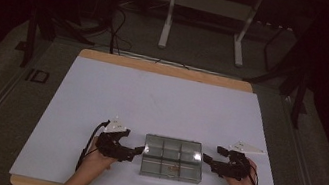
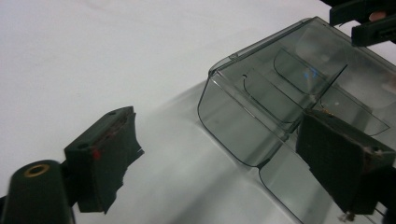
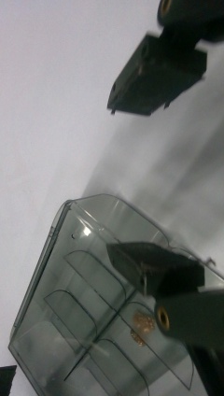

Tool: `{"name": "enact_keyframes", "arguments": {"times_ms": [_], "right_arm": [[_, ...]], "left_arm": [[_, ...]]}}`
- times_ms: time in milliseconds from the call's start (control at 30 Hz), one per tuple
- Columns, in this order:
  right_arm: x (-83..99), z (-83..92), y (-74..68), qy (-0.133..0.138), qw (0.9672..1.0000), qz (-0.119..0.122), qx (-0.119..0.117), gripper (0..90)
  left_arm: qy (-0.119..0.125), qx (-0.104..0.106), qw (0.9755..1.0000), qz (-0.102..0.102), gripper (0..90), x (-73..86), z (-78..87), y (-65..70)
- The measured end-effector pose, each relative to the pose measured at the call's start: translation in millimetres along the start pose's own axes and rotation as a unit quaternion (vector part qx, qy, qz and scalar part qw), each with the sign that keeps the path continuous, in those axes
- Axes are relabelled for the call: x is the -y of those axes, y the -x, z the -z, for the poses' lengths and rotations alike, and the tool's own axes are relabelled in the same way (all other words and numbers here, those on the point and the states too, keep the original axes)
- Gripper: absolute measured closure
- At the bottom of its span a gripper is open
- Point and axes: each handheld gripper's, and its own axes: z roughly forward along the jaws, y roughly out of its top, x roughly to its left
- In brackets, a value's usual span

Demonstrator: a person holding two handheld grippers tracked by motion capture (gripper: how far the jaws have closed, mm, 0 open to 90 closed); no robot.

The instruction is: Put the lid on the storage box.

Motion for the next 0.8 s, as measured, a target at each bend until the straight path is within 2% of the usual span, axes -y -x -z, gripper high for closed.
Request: {"name": "enact_keyframes", "arguments": {"times_ms": [67, 133, 267, 500, 800], "right_arm": [[0.8, -0.3, 1.5, 0.001, 1.0000, -0.004, -0.002, 21.1], [1.3, -0.4, 2.5, 0.005, 1.0000, -0.005, -0.003, 18.6], [2.5, -1.6, 2.6, 0.010, 0.9998, 0.013, 0.006, 16.9], [4.5, -1.2, 5.6, 0.017, 0.9998, 0.010, 0.001, 15.2], [8.5, -0.1, 9.4, 0.020, 0.9997, 0.012, 0.008, 15.1]], "left_arm": [[-0.001, 0.000, 1.0000, 0.002, 2.4, 0.8, -0.6, -1.1], [0.000, -0.004, 1.0000, 0.001, 2.4, 1.2, -0.6, -2.1], [0.008, -0.004, 0.9999, 0.006, 2.4, 1.4, 0.2, -4.0], [0.013, -0.012, 0.9998, 0.001, 2.5, 2.3, 2.3, -3.0], [0.023, -0.019, 0.9995, -0.005, 2.5, 4.6, 7.6, -1.9]]}}
